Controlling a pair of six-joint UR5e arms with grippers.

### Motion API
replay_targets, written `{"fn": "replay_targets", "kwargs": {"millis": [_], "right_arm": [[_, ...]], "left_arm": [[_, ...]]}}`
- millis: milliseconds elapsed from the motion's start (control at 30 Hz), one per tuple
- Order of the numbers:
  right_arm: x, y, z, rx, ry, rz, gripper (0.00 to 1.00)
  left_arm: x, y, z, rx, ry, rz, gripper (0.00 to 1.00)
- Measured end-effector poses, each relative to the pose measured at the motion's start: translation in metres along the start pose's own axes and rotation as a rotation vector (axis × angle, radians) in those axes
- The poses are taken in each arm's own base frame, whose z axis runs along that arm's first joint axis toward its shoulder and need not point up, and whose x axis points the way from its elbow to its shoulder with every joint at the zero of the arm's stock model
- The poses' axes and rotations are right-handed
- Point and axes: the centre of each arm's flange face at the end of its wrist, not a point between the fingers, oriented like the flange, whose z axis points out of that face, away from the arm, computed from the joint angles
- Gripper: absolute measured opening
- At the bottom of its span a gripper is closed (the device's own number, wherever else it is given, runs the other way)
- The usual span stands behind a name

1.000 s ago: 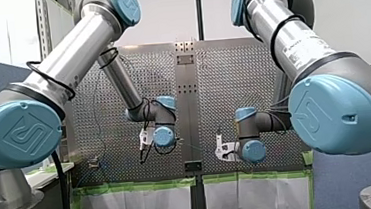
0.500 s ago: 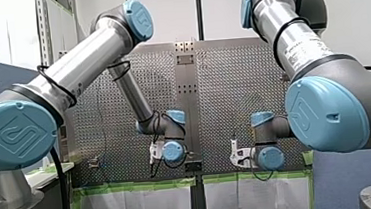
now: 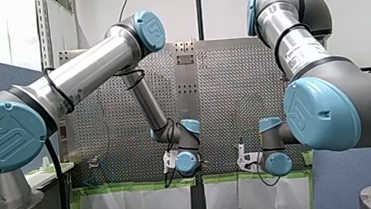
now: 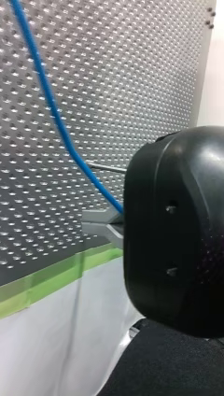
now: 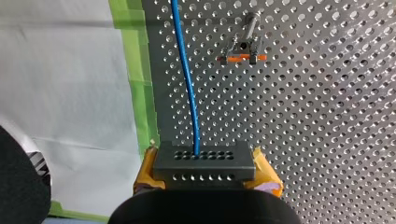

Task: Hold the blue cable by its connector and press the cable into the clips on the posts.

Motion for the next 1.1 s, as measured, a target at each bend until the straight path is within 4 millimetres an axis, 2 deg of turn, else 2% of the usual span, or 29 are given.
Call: {"fn": "replay_targets", "kwargs": {"millis": [267,633,833,933,1100], "right_arm": [[0.008,0.025,0.018,0.008,0.023,0.011,0.0],[0.032,0.073,0.056,0.014,0.085,0.006,0.0],[0.038,0.084,0.065,0.036,0.102,0.004,0.0],[0.041,0.09,0.068,0.029,0.109,0.007,0.0],[0.046,0.11,0.079,-0.003,0.124,0.024,0.0]], "left_arm": [[-0.006,-0.024,0.009,0.017,-0.038,-0.024,0.0],[0.019,-0.05,0.025,0.041,-0.024,-0.022,0.0],[0.036,-0.065,0.028,0.051,0.005,-0.008,0.0],[0.033,-0.073,0.033,0.056,-0.003,-0.016,0.0],[0.017,-0.089,0.04,0.069,-0.028,-0.034,0.0]]}}
